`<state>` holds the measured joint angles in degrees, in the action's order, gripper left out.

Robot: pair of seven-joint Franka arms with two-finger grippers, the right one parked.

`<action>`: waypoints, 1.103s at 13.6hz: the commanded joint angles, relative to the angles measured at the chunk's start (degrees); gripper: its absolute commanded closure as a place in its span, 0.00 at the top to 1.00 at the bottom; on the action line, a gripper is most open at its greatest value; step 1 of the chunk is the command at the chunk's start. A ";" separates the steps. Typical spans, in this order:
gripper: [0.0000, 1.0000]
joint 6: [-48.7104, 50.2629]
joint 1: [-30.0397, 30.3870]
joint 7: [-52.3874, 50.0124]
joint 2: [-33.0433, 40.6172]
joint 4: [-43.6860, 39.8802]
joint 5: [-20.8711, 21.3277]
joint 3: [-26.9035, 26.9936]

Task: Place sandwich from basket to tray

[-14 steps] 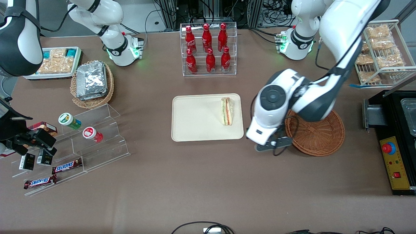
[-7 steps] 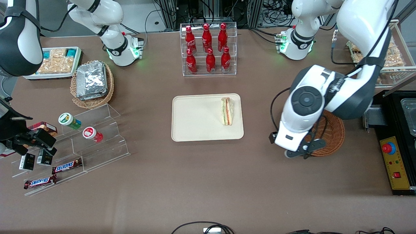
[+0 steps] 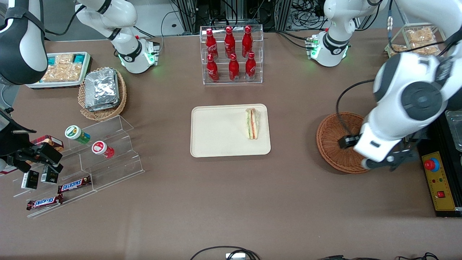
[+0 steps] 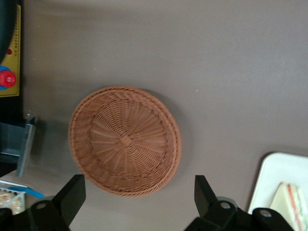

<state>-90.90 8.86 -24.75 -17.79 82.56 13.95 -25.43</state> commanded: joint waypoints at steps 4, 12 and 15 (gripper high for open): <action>1.00 6.25 -1.47 17.25 11.10 4.36 -8.49 10.57; 1.00 9.52 -2.09 27.91 16.82 5.06 -10.70 14.62; 1.00 9.43 -2.53 28.00 16.92 5.24 -10.70 14.80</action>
<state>-81.54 7.34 2.10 -2.45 86.14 4.22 -11.86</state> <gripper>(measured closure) 0.000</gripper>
